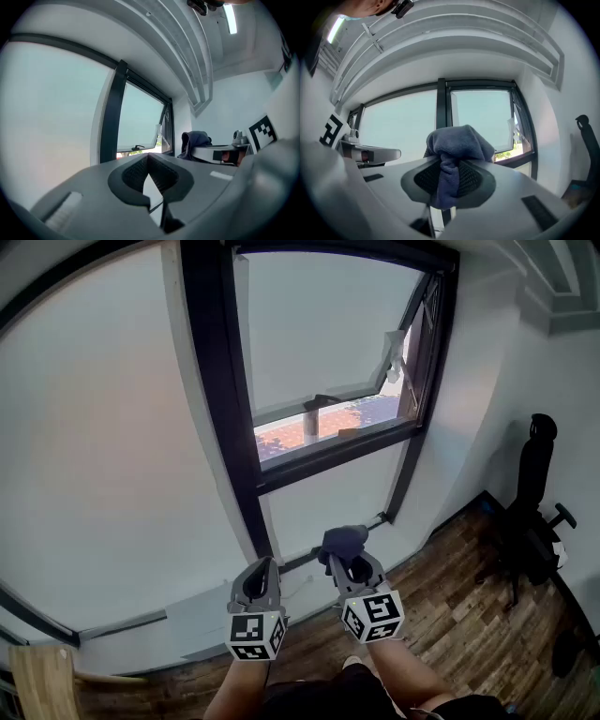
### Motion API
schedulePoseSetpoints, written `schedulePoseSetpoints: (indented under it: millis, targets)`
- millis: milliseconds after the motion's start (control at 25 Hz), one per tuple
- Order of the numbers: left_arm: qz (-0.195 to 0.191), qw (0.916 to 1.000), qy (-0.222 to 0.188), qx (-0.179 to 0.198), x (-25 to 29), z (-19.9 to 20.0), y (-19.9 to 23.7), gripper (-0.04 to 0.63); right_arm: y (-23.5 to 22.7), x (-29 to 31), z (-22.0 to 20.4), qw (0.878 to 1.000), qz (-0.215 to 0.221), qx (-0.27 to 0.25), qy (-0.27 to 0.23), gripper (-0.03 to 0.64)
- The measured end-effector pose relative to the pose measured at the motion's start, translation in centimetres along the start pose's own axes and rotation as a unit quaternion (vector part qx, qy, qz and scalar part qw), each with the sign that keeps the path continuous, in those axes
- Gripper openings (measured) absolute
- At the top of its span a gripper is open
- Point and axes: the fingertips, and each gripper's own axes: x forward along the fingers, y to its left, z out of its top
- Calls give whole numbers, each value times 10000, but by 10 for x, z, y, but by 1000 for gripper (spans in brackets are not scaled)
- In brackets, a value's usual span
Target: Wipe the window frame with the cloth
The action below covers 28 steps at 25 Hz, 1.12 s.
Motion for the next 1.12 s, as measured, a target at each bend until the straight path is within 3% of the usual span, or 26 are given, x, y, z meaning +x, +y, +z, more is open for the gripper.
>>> schedulePoseSetpoints:
  millis: [640, 1120]
  targets:
    - [138, 9998, 132, 50, 5, -10, -13, 8, -11, 0, -6, 9998, 165, 115, -58, 77]
    - [386, 9990, 128, 190, 76, 13, -62, 8, -91, 18, 15, 9986, 497, 181, -28, 77]
